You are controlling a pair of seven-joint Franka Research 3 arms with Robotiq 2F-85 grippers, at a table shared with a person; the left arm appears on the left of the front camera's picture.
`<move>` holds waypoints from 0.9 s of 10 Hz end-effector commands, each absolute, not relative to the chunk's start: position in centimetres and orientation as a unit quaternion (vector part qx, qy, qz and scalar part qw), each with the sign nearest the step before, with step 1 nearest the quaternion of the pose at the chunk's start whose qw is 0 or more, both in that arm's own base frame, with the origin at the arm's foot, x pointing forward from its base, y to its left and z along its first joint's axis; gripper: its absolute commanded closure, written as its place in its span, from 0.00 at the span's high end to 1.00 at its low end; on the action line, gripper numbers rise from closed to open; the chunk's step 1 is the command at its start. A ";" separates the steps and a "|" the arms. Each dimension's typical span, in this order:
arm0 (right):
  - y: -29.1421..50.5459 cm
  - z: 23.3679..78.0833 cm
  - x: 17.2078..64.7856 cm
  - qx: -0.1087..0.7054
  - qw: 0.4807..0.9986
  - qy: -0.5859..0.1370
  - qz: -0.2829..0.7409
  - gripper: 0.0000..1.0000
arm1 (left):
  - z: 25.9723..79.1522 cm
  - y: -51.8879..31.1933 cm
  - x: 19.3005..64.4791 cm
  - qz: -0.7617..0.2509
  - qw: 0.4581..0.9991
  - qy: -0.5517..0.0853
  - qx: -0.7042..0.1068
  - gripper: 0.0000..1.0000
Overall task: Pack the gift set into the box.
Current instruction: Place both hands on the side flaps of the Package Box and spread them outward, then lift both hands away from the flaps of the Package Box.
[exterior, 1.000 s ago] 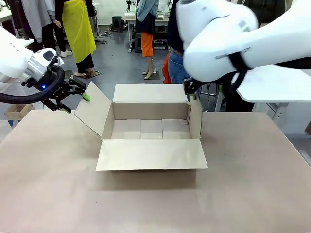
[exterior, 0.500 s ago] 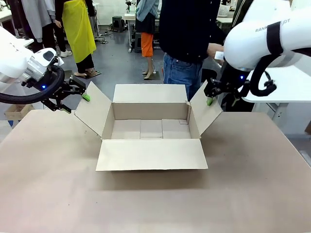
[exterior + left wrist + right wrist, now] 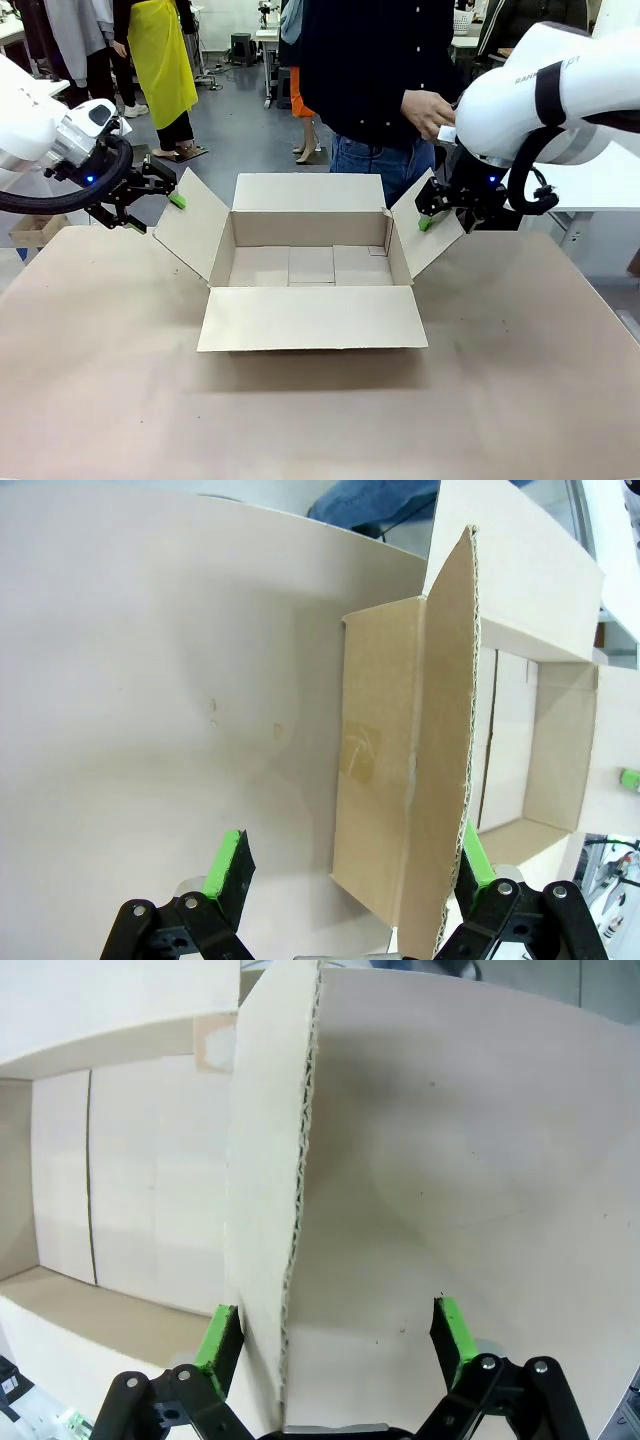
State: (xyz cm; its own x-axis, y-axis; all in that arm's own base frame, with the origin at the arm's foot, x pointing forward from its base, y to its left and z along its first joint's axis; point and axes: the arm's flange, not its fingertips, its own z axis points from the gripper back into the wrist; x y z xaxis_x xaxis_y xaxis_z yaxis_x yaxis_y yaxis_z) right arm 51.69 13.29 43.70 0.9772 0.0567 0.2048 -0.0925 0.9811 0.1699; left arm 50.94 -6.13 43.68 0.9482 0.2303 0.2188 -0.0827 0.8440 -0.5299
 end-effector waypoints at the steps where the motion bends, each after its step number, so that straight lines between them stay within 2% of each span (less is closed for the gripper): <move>1: 13.2 44.6 51.6 0.081 0.991 -0.098 0.034 1.00 | 44.0 -6.1 50.8 0.087 0.951 -0.137 -0.262 1.00; 9: 13.2 44.6 51.6 0.081 0.991 -0.098 0.034 1.00 | 44.0 -6.1 50.8 0.087 0.951 -0.137 -0.262 1.00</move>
